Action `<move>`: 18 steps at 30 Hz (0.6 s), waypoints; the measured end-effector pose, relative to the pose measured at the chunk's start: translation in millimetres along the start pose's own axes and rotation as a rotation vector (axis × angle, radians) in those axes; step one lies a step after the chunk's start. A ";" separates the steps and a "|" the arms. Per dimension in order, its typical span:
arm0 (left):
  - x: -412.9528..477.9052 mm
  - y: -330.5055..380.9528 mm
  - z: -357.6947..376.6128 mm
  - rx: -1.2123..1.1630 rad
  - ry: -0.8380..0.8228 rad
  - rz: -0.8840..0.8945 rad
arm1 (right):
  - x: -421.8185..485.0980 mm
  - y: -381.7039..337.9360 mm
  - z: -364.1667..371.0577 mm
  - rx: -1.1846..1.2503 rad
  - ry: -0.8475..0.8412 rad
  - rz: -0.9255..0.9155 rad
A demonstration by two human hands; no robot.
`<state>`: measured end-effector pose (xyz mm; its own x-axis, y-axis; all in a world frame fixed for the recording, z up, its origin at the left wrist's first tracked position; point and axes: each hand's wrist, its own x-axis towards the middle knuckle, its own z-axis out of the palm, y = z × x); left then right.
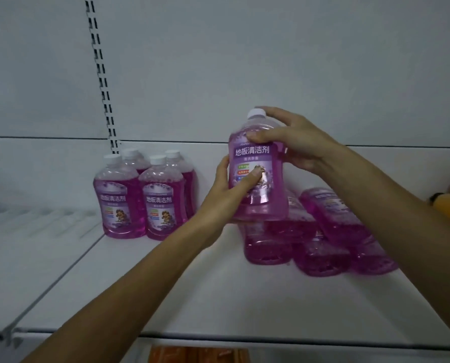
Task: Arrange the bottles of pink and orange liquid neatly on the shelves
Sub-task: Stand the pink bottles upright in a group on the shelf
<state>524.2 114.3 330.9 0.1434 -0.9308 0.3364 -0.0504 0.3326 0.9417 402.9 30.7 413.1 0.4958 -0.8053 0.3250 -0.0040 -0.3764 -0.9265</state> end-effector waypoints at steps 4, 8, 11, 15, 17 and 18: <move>-14.1 -16.0 -41.3 0.140 0.039 0.166 | -4.3 -1.8 32.4 -0.257 -0.125 -0.110; -31.3 -42.6 -60.7 0.276 0.076 0.135 | -6.8 8.4 56.5 -0.729 -0.233 -0.167; -35.9 -60.1 -70.5 0.368 0.029 0.091 | -7.8 29.7 66.8 -0.780 -0.196 -0.153; -36.7 -67.9 -85.2 0.535 -0.028 0.072 | -6.2 52.9 72.3 -0.778 -0.102 -0.151; -41.3 -71.7 -94.5 0.712 -0.026 0.106 | -2.5 57.8 75.2 -0.844 -0.081 -0.216; -44.9 -73.9 -99.2 0.785 -0.027 0.121 | -0.5 61.1 76.4 -0.893 -0.078 -0.250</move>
<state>619.5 146.6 246.1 0.0688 -0.9019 0.4264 -0.7476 0.2364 0.6207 468.7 43.2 341.7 0.6294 -0.6323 0.4518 -0.5396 -0.7739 -0.3315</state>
